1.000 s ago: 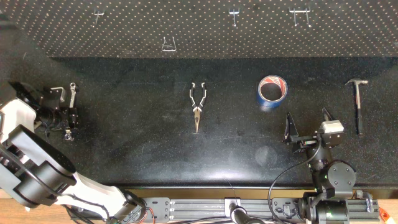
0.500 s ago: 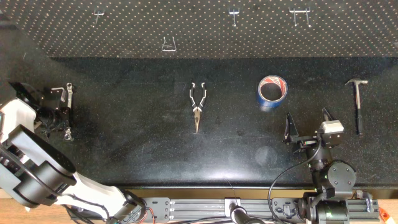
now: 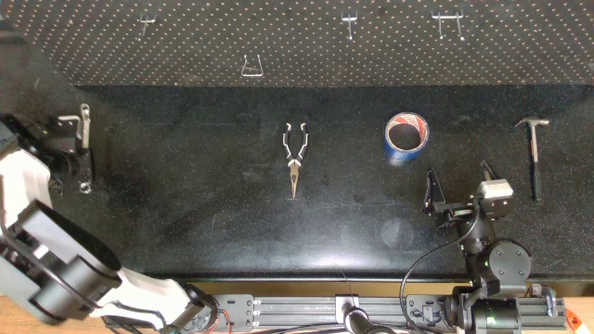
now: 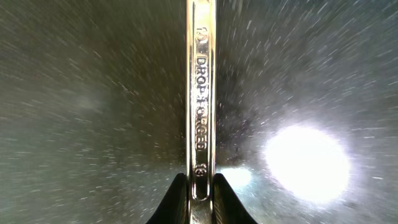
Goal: Place Tools Onto Pegboard
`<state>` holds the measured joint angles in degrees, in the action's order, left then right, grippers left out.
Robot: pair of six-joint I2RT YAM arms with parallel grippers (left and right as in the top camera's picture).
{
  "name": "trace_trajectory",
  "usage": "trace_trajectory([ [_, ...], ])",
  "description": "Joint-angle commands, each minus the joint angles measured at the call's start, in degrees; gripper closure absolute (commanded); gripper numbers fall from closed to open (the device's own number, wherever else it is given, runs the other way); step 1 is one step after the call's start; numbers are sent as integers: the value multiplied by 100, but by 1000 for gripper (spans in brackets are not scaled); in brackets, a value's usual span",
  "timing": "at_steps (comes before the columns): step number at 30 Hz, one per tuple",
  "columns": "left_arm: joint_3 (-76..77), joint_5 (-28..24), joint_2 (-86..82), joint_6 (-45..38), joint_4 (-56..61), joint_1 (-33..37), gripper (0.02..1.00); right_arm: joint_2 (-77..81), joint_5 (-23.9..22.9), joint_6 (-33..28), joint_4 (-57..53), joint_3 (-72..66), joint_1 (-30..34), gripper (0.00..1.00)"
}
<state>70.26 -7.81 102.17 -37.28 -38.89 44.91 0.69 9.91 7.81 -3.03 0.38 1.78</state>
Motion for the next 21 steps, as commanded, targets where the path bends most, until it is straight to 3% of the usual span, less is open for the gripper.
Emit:
trace_trajectory([
  [1, -155, -581, -1027, -4, 129, -2, 989, -52, -28, -79, -37, -15, 17, 25],
  [7, -1478, -894, -2334, 50, 1156, -4, 989, -52, -28, -79, -37, -15, 17, 25],
  [13, -3147, -1333, -3727, 968, 2363, -15, 989, -52, -28, -79, -37, -15, 17, 25],
  [21, -3689, -2208, -4682, 1110, 2894, -1241, 991, -52, -31, -79, -37, -15, 17, 25],
])
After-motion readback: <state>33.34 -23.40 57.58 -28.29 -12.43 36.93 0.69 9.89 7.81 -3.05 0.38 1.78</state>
